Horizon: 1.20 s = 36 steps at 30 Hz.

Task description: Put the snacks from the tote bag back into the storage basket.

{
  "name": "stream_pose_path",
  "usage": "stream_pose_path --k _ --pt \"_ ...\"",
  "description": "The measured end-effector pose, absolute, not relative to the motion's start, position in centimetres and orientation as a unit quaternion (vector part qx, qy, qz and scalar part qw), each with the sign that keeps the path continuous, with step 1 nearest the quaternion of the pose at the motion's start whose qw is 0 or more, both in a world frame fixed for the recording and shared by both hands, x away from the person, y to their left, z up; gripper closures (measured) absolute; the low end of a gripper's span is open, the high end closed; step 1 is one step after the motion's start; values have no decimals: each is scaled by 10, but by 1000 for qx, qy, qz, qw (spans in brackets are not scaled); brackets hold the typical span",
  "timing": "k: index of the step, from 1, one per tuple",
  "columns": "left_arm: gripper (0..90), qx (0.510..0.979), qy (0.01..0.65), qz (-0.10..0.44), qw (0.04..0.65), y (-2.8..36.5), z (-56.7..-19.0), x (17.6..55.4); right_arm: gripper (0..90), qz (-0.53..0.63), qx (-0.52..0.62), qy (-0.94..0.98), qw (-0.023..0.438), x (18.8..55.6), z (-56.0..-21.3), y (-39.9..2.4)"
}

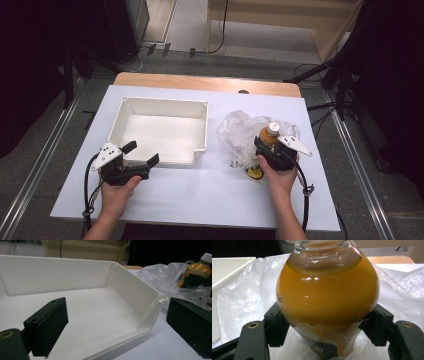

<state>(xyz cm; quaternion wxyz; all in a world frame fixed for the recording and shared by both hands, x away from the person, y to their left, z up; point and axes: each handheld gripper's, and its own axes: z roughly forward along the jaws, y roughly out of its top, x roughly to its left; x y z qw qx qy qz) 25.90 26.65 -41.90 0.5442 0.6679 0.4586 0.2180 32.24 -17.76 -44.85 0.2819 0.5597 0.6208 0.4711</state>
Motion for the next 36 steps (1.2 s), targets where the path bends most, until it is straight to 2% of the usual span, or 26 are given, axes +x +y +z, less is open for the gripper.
stream_pose_path --k 14,36 --pt "48 677 456 213 537 263 -426 265 333 463 567 622 278 321 -440 -186" --pt "49 663 475 213 538 279 -427 262 333 479 549 628 275 311 -396 -183"
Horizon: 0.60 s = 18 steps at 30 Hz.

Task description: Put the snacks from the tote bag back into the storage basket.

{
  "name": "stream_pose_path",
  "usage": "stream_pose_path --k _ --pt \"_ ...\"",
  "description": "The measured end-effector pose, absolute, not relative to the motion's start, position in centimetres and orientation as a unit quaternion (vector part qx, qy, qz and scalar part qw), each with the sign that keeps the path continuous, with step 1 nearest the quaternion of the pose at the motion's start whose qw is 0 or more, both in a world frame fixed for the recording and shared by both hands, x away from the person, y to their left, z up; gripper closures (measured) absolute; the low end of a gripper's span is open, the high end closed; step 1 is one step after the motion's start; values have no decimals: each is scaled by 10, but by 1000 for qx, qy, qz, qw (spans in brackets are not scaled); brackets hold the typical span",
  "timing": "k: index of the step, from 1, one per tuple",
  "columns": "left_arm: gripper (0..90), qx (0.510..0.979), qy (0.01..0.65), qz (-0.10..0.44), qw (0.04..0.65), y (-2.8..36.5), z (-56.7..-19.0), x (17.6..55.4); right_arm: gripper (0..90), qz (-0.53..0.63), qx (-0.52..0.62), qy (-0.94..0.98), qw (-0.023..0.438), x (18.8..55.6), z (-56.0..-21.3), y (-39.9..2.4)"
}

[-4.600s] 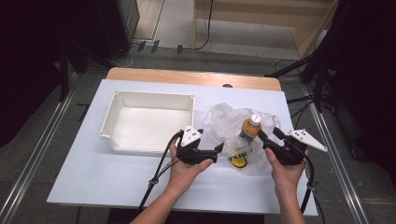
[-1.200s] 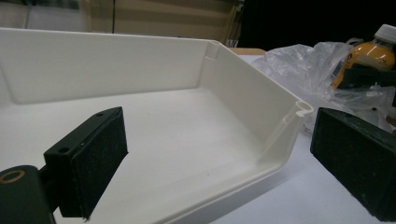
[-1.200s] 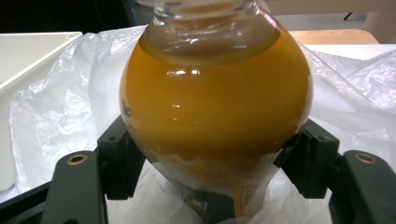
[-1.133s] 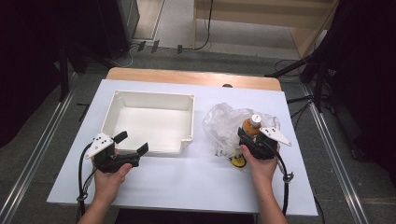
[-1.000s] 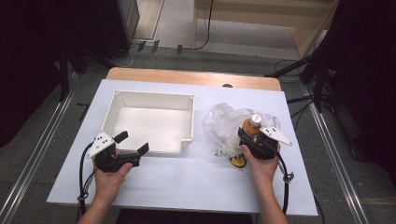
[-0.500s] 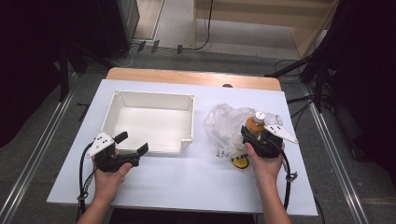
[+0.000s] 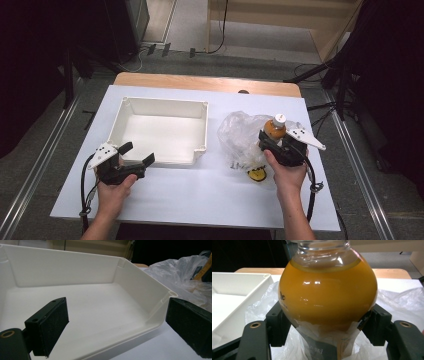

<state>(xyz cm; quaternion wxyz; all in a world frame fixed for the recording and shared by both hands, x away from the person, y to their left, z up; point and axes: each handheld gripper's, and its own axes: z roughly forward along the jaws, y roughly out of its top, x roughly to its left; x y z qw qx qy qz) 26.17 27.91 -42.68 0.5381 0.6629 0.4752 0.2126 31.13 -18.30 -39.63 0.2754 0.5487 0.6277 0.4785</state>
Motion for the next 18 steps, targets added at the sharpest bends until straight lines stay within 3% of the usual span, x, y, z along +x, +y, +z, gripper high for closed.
stream_pose_path --k 18 --pt "49 660 477 209 541 277 -428 263 333 496 531 627 281 294 -362 -188"
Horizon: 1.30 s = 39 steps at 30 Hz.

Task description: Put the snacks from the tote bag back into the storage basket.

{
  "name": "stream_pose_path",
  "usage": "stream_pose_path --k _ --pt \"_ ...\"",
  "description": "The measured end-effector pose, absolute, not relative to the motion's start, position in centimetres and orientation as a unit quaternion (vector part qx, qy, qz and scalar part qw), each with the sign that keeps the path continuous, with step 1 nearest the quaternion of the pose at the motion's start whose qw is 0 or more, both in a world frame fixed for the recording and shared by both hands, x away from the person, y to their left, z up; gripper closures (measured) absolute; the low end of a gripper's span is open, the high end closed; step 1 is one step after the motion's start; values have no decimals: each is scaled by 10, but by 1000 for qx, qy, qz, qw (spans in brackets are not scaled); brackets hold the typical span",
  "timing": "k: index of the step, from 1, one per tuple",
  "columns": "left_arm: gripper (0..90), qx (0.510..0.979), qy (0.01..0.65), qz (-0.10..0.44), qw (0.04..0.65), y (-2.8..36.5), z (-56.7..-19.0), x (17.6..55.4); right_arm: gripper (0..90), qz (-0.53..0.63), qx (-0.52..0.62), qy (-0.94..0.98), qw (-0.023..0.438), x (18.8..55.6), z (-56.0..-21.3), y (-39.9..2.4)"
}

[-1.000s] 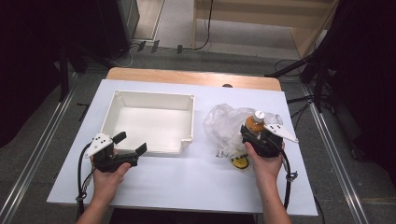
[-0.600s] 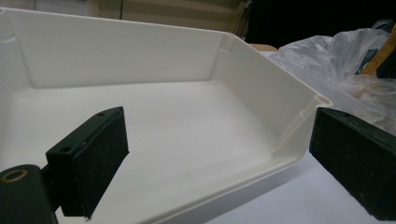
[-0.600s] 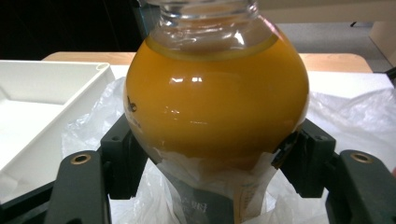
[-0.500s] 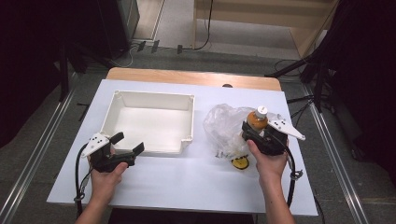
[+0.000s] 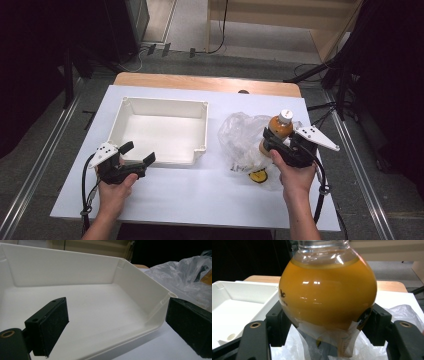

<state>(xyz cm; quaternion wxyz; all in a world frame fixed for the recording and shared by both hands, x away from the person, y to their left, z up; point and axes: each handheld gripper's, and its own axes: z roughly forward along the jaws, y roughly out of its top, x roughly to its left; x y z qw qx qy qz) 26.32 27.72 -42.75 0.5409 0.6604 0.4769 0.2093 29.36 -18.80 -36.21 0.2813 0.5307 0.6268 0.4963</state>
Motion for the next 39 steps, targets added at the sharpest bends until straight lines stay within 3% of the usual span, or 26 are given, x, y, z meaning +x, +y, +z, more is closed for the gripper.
stream_pose_path --k 16,39 --pt "49 659 479 214 539 281 -428 263 334 515 514 628 275 282 -342 -172" --pt "49 654 483 213 542 285 -429 263 332 510 500 642 279 293 -357 -129"
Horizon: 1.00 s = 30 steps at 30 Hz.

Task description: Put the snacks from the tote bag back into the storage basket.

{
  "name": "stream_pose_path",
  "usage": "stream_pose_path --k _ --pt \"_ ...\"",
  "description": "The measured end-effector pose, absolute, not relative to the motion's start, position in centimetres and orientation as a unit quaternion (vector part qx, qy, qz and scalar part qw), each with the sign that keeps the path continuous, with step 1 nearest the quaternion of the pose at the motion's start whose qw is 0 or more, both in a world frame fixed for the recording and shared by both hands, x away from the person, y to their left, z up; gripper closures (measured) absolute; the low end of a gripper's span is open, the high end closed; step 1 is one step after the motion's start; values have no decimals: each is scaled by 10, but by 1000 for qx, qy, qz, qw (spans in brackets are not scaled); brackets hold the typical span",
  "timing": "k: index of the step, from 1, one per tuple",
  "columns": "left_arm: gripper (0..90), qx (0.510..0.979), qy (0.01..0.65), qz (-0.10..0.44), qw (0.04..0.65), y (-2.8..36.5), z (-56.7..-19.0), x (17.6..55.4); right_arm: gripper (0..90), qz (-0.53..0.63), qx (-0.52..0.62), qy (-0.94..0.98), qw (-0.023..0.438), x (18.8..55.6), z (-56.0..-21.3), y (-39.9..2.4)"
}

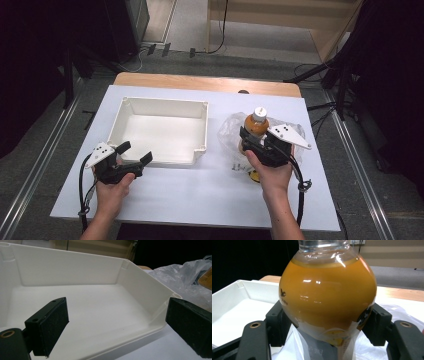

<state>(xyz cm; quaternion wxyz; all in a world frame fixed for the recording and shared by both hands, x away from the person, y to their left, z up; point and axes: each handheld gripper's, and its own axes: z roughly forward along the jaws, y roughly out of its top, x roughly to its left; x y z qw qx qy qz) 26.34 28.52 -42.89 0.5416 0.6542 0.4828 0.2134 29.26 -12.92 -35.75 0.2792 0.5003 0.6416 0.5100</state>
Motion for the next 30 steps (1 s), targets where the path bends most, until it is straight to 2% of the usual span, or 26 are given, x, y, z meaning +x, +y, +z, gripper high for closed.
stream_pose_path --k 17,30 --pt "49 658 476 214 542 283 -428 266 331 508 488 655 274 304 -364 -101" --pt "49 658 477 217 541 282 -428 267 330 517 489 649 269 311 -361 -96"
